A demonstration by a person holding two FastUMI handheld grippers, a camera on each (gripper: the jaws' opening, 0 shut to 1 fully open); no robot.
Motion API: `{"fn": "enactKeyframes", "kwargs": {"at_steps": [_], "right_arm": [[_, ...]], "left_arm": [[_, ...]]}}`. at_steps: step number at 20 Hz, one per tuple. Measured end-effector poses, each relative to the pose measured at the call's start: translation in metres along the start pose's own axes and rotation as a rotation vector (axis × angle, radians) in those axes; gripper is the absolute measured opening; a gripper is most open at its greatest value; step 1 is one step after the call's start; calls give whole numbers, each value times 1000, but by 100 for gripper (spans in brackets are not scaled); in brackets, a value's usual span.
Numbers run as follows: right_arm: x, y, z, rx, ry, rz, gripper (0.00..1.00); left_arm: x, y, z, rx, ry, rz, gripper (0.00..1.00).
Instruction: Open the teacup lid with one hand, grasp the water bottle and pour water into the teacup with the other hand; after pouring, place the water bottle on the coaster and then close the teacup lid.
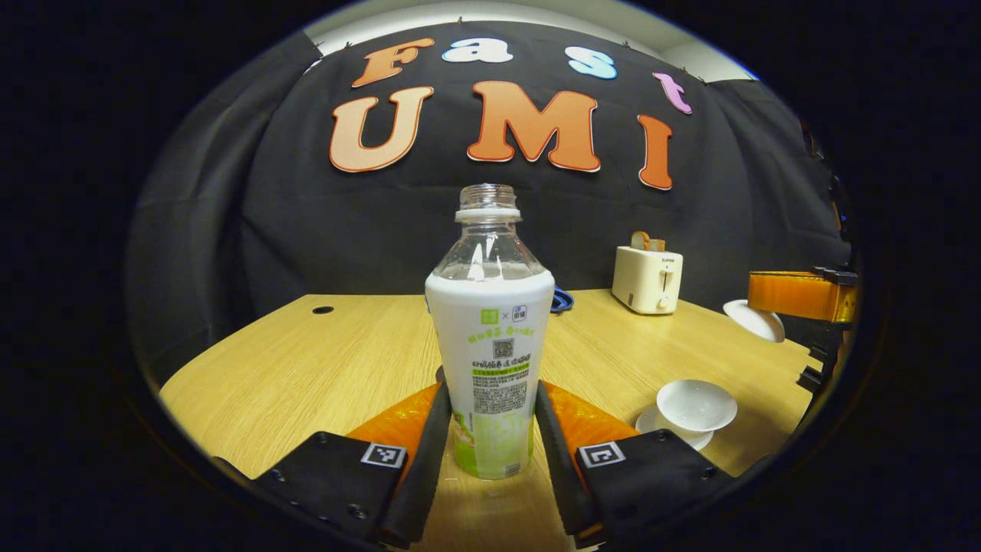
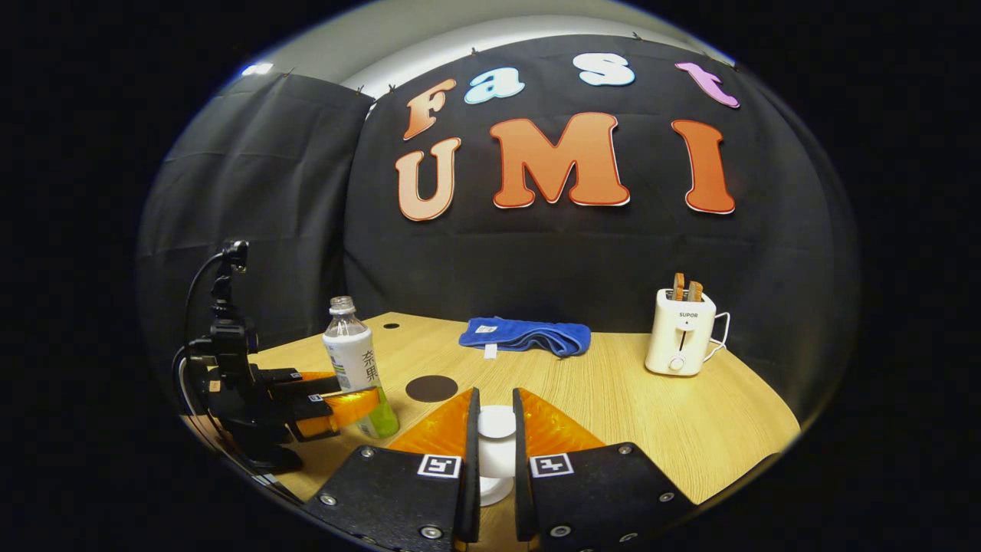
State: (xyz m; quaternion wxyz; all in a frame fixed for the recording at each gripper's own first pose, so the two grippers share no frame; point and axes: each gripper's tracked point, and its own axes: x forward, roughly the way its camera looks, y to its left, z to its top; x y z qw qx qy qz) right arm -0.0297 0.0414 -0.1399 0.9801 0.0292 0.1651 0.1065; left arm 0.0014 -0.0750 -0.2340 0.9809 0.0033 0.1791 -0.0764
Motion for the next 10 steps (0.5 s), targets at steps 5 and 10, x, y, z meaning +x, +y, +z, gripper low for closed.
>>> {"fn": "enactKeyframes", "kwargs": {"at_steps": [5, 10], "right_arm": [[-2, -5, 2, 5, -10, -7, 18], [-8, -18, 4, 18, -25, -28, 18]], "left_arm": [[-4, 7, 13, 147, -4, 46, 65], [-5, -2, 15, 349, 19, 49, 67]]}}
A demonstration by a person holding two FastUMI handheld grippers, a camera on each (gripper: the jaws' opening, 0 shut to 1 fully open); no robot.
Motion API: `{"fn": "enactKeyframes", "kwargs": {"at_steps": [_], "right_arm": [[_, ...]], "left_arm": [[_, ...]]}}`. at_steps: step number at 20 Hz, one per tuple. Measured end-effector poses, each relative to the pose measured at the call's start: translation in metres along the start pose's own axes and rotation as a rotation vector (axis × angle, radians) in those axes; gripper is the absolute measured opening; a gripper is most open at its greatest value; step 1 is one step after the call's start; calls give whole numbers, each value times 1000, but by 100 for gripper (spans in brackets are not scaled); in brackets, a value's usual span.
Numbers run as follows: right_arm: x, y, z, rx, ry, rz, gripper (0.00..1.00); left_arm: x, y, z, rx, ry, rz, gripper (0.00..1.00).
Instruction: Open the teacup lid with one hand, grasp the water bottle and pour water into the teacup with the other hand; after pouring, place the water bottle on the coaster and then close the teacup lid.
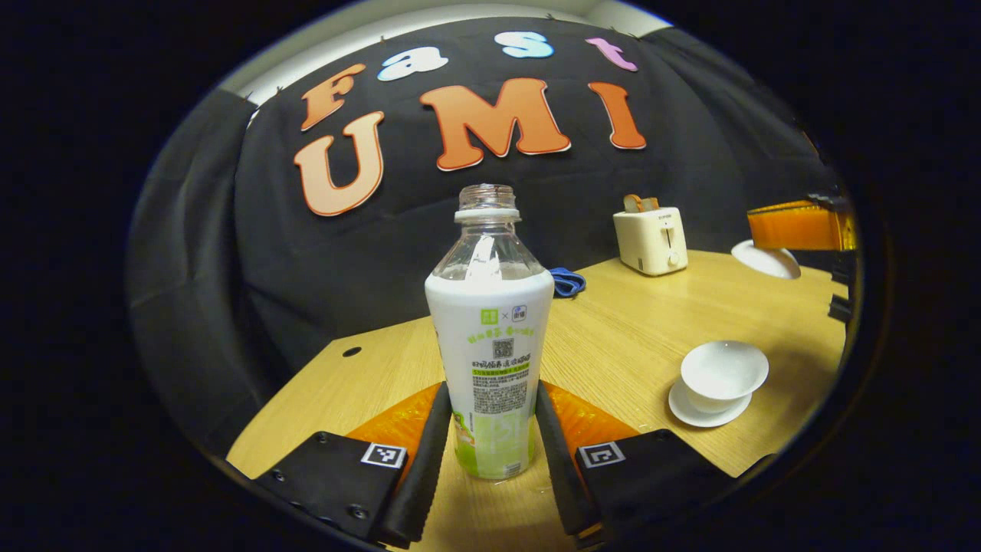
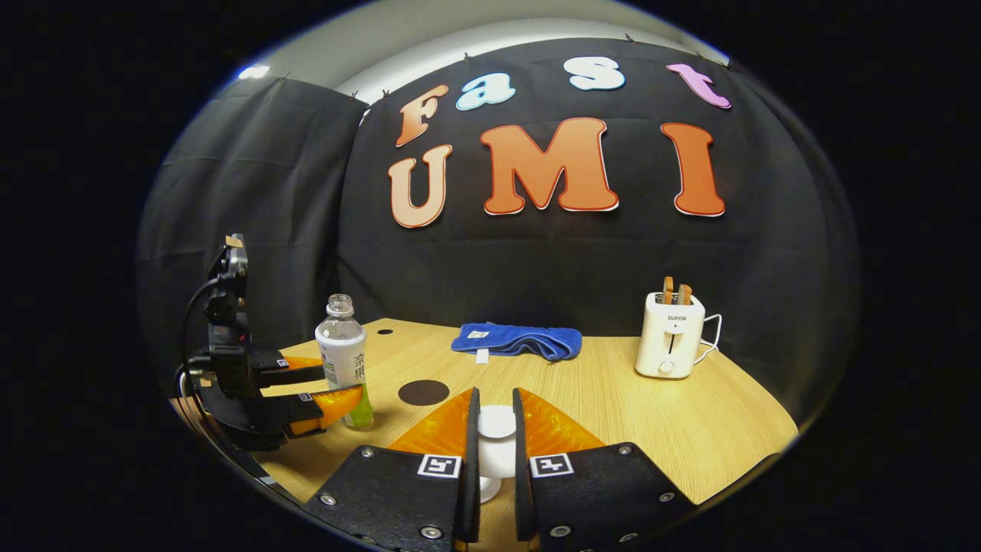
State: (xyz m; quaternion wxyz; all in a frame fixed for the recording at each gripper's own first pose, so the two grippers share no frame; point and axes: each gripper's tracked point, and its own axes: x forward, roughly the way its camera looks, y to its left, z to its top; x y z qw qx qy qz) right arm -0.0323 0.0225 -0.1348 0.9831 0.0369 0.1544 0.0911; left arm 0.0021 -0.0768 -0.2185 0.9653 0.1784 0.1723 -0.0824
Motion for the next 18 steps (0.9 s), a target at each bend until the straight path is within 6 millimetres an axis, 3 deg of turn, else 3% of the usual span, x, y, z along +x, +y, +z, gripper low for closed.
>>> {"fn": "enactKeyframes", "kwargs": {"at_steps": [8, 16, 17, 18], "right_arm": [[-10, -26, 2, 29, -20, -41, 18], [-17, -48, 2, 39, -35, -80, 18], [-18, -51, 2, 42, -37, -85, 18], [-19, -53, 2, 44, -38, -87, 18]], "left_arm": [[-2, -15, 0, 345, 10, 1, 65], [-1, -43, 1, 642, -12, -46, 67], [-2, -45, 4, 682, -15, -50, 63], [-2, -49, 6, 714, -19, -55, 66]]}}
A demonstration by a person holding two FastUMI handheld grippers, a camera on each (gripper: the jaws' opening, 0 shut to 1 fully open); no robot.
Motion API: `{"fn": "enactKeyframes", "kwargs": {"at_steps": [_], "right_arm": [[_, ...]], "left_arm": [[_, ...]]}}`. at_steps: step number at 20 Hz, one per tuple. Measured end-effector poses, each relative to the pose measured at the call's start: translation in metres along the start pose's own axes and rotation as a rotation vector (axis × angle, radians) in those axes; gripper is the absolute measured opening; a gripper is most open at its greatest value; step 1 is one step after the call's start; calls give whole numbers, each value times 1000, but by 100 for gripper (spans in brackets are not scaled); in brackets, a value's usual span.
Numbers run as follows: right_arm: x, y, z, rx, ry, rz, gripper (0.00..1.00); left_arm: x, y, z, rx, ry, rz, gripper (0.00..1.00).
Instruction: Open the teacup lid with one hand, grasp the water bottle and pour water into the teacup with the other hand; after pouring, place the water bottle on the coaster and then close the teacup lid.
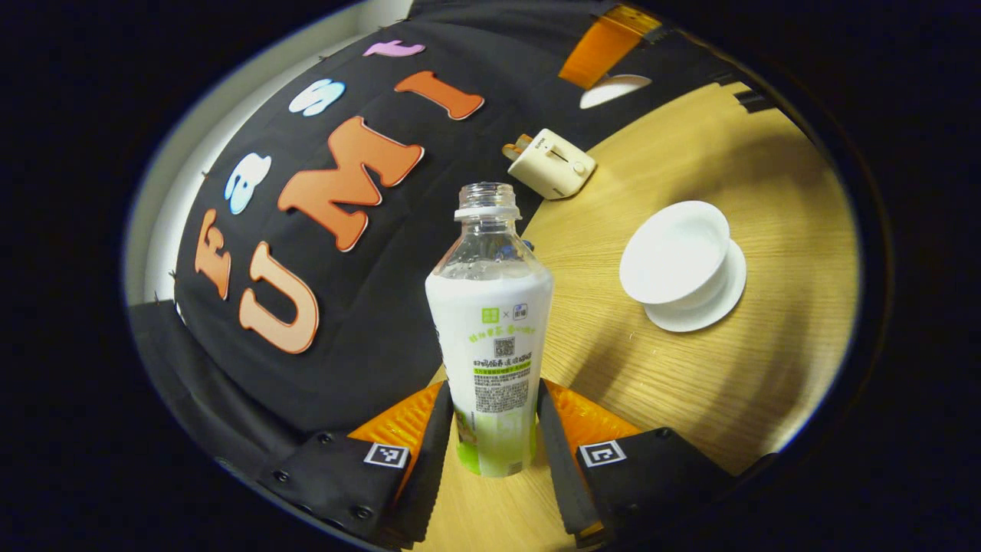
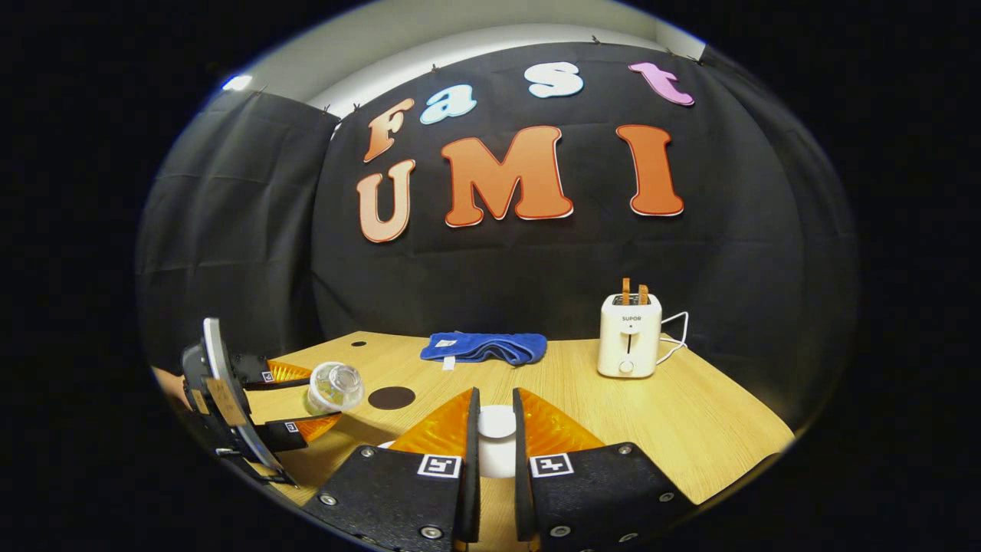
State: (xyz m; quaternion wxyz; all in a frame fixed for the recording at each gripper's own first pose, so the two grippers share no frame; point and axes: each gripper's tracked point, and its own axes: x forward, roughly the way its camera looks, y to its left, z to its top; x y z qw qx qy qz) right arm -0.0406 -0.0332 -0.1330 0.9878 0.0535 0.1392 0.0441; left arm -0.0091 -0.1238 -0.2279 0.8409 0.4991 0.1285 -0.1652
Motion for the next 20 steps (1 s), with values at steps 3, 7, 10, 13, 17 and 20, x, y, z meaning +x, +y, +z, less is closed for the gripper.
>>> {"fn": "enactKeyframes", "kwargs": {"at_steps": [3, 7, 10, 13, 17, 20], "right_arm": [[-3, -6, -1, 4, 0, -9, 18], [-5, -9, -1, 2, -6, -12, 18], [-7, -11, -2, 3, -10, -14, 18], [-9, -12, -3, 5, -9, -14, 18], [-11, -15, -6, -7, -11, -29, 18], [-12, -14, -9, 1, -8, -27, 18]], "left_arm": [[0, -6, 0, 95, 4, -23, 66], [-5, -11, -7, 245, 21, -52, 66], [-3, -11, -5, 322, 18, -58, 66], [-2, -5, -2, 402, 13, -44, 63], [-2, 2, 1, 511, 10, -38, 66], [1, 6, 3, 582, 7, -38, 63]]}}
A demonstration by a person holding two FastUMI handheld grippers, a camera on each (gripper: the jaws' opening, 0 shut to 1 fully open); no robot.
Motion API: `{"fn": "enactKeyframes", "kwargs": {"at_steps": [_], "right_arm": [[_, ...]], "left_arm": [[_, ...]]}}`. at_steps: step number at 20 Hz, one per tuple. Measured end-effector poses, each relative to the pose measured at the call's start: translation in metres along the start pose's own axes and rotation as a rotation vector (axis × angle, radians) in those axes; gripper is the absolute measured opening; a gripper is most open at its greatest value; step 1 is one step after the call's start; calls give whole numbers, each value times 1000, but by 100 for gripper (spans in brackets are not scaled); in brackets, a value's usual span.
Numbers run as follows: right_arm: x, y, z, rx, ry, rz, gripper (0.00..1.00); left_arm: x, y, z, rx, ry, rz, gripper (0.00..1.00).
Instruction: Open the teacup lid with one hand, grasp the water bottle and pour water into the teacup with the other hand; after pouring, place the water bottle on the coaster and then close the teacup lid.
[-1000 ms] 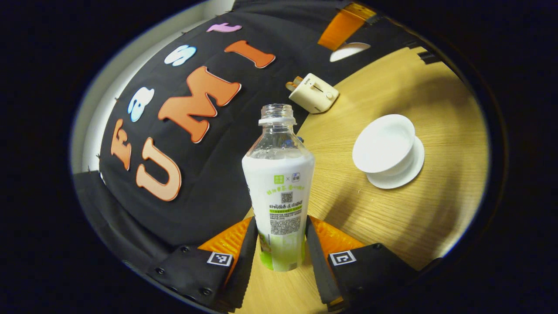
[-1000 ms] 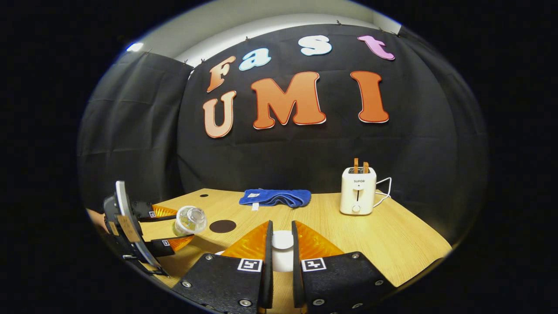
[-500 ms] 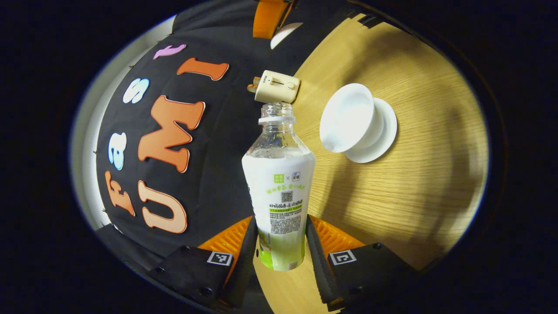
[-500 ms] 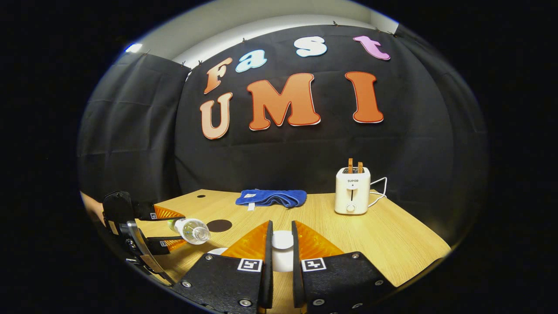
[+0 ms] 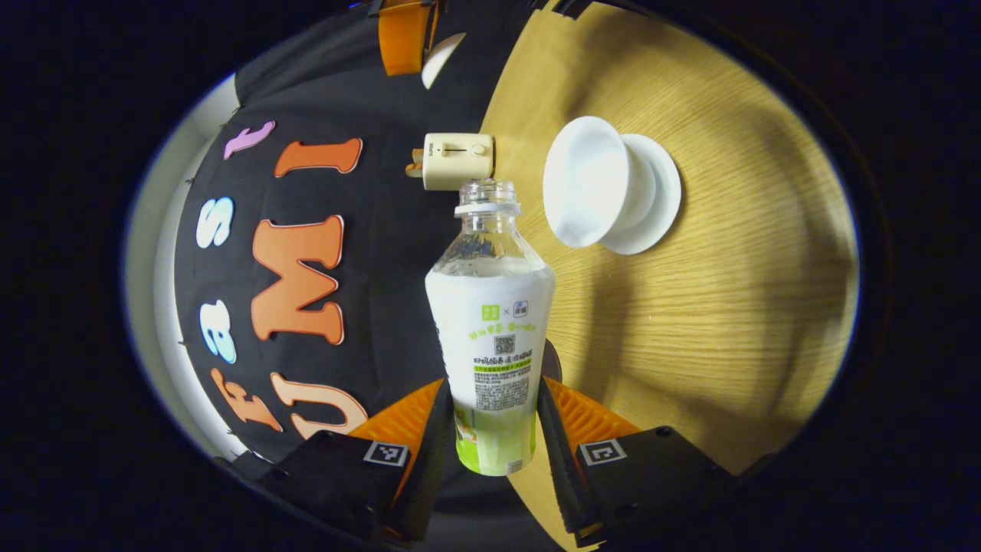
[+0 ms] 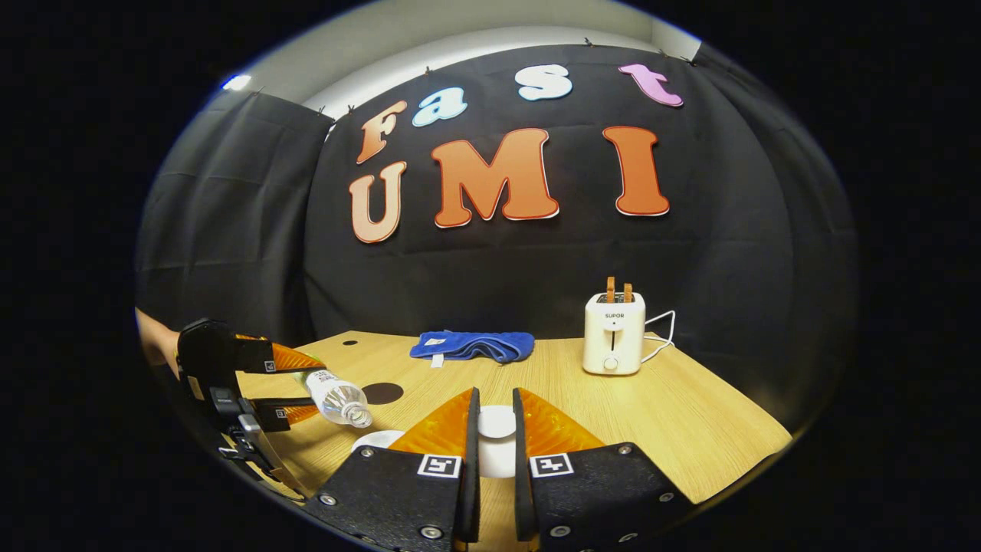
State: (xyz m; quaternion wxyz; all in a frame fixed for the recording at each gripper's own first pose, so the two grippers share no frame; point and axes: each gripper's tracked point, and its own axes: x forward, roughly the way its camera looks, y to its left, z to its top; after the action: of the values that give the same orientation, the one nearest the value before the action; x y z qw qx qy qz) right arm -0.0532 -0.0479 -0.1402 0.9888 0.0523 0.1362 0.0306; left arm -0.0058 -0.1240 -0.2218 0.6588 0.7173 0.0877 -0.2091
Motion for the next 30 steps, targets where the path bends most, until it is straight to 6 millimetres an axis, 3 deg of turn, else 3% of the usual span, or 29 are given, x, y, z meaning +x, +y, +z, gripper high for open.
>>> {"fn": "enactKeyframes", "kwargs": {"at_steps": [3, 6, 11, 22, 25, 26, 30], "right_arm": [[0, 1, -2, 4, 5, 2, 18], [0, 1, -4, -1, 7, 3, 18], [1, 1, -5, 9, 6, 9, 18], [-1, 3, -6, 20, -1, 23, 18], [-2, 3, -5, 12, 0, 22, 18], [-2, 4, -5, 16, -3, 22, 18], [-2, 3, -5, 15, -2, 21, 18]], "left_arm": [[2, 5, -5, 55, 8, 2, 70], [3, 12, -6, 103, 6, 4, 63], [-3, 18, -8, 155, 8, 16, 66], [-3, 25, -7, 216, 15, 48, 63], [-3, 31, -9, 242, 11, 60, 70], [0, 34, -7, 250, 8, 72, 63], [0, 50, -14, 279, 24, 109, 63]]}}
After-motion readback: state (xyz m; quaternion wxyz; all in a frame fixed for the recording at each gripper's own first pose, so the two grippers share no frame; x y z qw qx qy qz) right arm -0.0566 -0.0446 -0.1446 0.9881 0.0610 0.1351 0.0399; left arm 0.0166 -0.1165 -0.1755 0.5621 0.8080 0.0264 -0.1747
